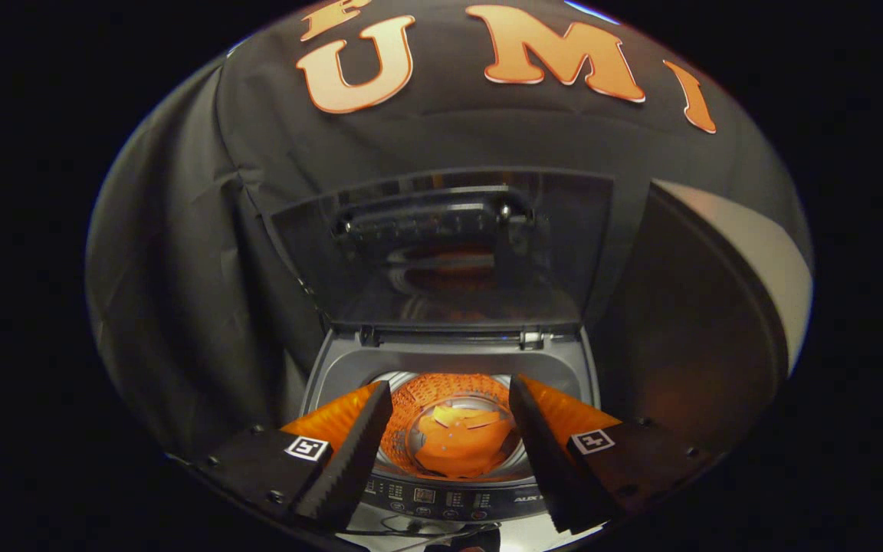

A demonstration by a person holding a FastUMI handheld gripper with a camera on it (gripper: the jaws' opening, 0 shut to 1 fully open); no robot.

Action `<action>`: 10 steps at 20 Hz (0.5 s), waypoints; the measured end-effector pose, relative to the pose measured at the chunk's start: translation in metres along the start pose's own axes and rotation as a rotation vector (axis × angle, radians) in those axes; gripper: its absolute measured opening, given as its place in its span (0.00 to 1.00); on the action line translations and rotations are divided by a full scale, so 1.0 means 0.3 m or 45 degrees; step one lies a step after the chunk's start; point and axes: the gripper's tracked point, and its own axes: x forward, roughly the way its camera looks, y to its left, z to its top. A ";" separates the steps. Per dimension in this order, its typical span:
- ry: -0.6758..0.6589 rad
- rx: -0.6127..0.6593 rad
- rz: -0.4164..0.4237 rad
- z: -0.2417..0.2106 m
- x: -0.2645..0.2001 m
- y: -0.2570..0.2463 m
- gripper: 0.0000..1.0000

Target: Put the clothes into the washing machine and then close the washing machine lid.

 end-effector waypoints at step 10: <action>-0.276 -0.083 0.026 0.312 0.000 0.050 0.98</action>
